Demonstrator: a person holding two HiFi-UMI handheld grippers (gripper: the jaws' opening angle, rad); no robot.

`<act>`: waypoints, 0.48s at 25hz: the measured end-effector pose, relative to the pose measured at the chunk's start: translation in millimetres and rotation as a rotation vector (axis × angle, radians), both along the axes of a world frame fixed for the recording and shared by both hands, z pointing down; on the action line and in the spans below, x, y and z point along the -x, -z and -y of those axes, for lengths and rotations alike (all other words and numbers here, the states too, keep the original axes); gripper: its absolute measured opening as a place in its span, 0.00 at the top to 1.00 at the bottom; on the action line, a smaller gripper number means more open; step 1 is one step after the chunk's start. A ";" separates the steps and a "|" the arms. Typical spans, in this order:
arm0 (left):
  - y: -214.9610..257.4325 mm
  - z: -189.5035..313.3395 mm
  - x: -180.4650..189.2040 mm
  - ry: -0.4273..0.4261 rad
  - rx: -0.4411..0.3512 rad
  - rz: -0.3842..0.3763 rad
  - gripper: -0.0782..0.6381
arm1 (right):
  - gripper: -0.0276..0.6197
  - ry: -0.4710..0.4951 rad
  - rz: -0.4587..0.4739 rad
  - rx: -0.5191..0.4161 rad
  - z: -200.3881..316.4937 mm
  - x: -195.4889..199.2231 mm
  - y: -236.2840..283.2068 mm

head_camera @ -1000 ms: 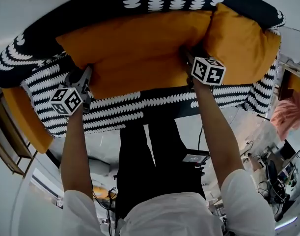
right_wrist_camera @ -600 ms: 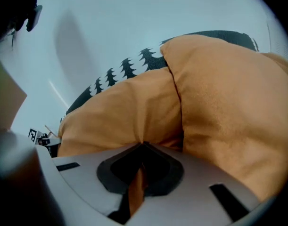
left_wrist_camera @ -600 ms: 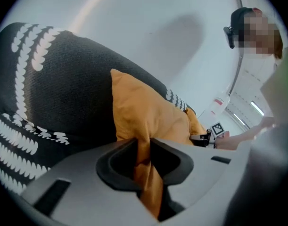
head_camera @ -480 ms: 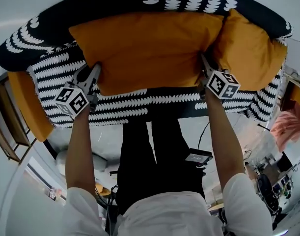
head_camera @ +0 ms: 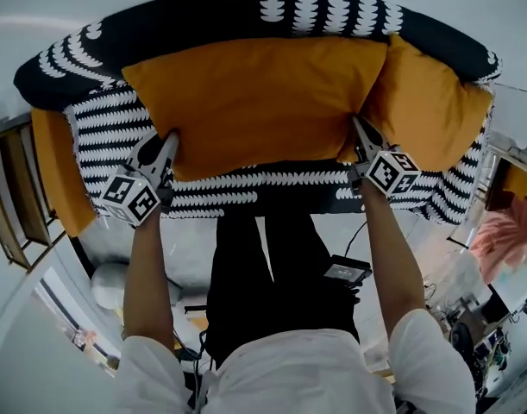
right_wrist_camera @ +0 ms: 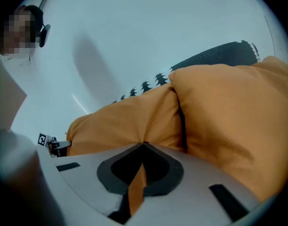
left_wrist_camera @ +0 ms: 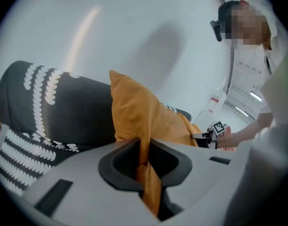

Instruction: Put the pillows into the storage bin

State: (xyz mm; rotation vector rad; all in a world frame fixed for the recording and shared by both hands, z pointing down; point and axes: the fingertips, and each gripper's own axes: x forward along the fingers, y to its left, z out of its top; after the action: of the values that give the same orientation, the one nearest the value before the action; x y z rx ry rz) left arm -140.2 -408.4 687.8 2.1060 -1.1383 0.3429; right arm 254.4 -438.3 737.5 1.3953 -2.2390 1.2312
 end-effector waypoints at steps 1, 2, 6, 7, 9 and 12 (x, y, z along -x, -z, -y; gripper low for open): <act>9.6 -3.3 1.8 0.009 -0.012 0.010 0.81 | 0.91 0.009 0.014 -0.007 -0.5 2.5 5.4; 19.3 -6.2 4.8 0.021 -0.025 0.021 0.81 | 0.91 0.017 0.030 -0.018 0.3 6.2 11.7; 68.0 -18.3 23.0 0.082 -0.078 0.057 0.81 | 0.91 0.056 0.085 -0.076 0.8 26.3 56.3; 82.9 -22.2 27.6 0.100 -0.090 0.061 0.81 | 0.91 0.065 0.096 -0.087 -0.4 31.2 71.5; 114.6 -32.8 37.3 0.139 -0.110 0.068 0.81 | 0.91 0.080 0.129 -0.111 -3.4 41.0 106.8; 161.7 -47.6 51.0 0.193 -0.155 0.088 0.81 | 0.91 0.126 0.179 -0.176 5.8 56.5 166.5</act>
State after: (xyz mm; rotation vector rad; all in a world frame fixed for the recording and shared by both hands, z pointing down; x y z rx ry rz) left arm -191.2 -360.8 526.1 2.1078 -1.4487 0.2661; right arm 198.0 -444.1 571.1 1.2201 -2.5693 1.1842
